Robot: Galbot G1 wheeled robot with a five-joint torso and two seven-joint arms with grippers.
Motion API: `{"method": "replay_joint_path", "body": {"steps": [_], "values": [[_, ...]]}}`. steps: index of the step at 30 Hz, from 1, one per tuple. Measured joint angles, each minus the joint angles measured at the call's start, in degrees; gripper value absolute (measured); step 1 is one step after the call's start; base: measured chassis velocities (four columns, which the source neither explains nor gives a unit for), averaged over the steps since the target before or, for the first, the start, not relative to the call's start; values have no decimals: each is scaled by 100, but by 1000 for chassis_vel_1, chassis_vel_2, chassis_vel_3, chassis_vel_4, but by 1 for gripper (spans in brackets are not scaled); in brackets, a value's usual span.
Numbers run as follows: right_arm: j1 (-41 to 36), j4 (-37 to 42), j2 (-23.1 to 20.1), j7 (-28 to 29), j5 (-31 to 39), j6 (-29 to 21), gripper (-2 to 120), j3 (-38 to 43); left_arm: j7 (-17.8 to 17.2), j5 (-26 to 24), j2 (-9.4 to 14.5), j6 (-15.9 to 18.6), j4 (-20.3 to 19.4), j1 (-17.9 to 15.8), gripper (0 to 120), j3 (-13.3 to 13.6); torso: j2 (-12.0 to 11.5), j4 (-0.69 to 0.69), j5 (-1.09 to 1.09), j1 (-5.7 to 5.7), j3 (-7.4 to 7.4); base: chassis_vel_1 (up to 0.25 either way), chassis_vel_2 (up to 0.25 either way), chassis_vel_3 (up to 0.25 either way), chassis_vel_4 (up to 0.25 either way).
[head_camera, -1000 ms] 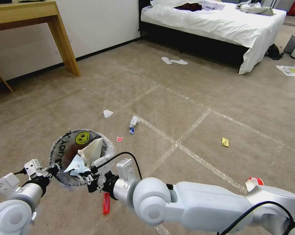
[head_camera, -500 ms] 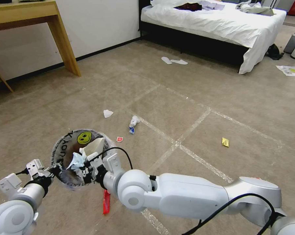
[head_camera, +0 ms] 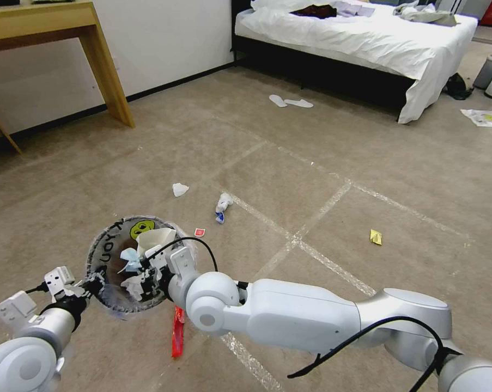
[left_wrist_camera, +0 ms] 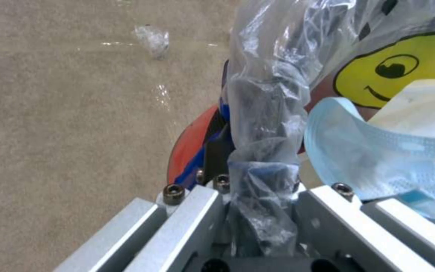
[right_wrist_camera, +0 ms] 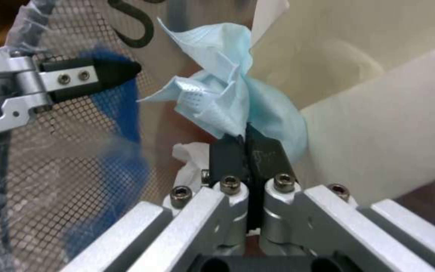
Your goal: Pick up the trash bin and place the garbage on the floor into it.
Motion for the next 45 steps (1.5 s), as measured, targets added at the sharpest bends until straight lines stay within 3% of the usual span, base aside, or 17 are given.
{"method": "replay_joint_path", "body": {"steps": [4,13,17,22,27,29,45], "values": [[2,-34,11,1,-7,0,1,-1,3,10,-10,-4,0,0,0,6,0,0,0,0,0,0,0,0,0],[9,-11,13,12,-21,3,35,20,3,34,-28,-8,35,-12,0,13,0,0,0,0,0,0,0,0,0],[10,13,3,12,-20,3,45,21,3,48,-32,-10,59,-30,0,31,0,0,0,0,0,0,0,0,0],[10,134,-59,20,-9,-8,68,-4,-1,68,-37,-16,128,-71,0,63,0,0,0,0,0,0,0,0,0],[13,202,-78,22,19,-31,82,-5,-4,64,-23,-16,138,-76,0,64,0,0,0,0,0,0,0,0,0],[18,209,-83,22,24,-36,95,-5,-8,55,-13,-16,138,-77,0,63,0,0,1,0,0,0,0,0,0],[13,431,-112,92,67,-46,100,-56,-20,39,-7,-16,183,-80,0,46,0,0,1,0,0,0,0,0,0]]}}
